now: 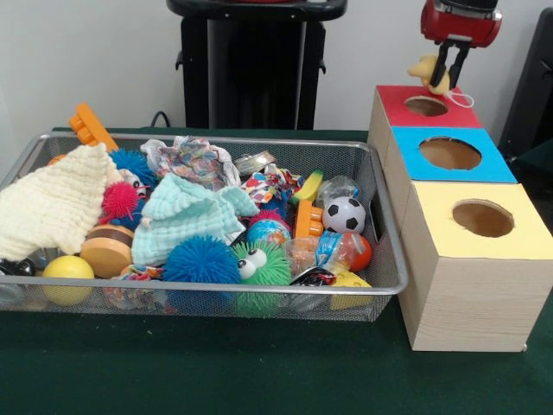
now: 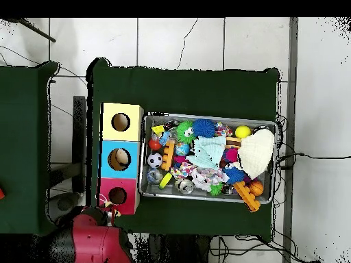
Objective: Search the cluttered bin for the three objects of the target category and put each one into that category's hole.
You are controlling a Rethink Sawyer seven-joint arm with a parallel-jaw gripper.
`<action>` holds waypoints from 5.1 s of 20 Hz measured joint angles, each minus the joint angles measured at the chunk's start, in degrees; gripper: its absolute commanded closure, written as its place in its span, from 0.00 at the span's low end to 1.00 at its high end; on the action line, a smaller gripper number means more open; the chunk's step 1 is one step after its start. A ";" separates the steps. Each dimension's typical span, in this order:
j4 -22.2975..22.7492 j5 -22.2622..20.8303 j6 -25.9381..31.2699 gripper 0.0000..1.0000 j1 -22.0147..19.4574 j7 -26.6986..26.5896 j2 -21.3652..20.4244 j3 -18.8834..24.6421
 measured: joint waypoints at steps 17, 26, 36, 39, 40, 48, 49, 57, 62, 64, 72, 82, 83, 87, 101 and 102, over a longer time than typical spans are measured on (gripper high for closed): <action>-0.01 0.07 -1.25 1.00 -0.11 0.00 0.61 0.02; -0.01 0.12 -2.38 1.00 -0.93 0.00 0.76 0.26; -0.01 0.11 -5.85 1.00 -3.31 0.00 1.28 1.40; 0.00 0.09 -8.10 1.00 -3.87 0.00 2.48 1.89; 0.00 0.09 -8.63 1.00 -3.93 0.00 2.84 1.97; -0.02 0.12 -11.37 1.00 -4.01 0.00 5.20 2.63; -0.02 0.12 -11.52 1.00 -4.01 0.00 5.30 2.65; -0.02 0.12 -11.77 1.00 -4.01 0.00 5.41 2.65; -0.02 0.12 -11.77 1.00 -4.01 0.00 5.41 2.65; -0.02 0.12 -11.77 1.00 -4.01 0.00 5.41 2.66; -0.02 0.12 -11.77 1.00 -4.01 0.00 5.41 2.66; 0.01 0.09 -11.73 0.00 -4.13 0.00 5.43 2.56; 0.00 0.11 -11.73 0.00 -4.13 0.00 5.48 2.54; 0.00 0.11 -11.73 0.00 -4.13 0.00 5.48 2.54; 0.01 0.09 -11.73 0.00 -4.13 0.00 5.45 2.55; 0.01 0.09 -11.73 0.00 -4.14 0.00 5.44 2.55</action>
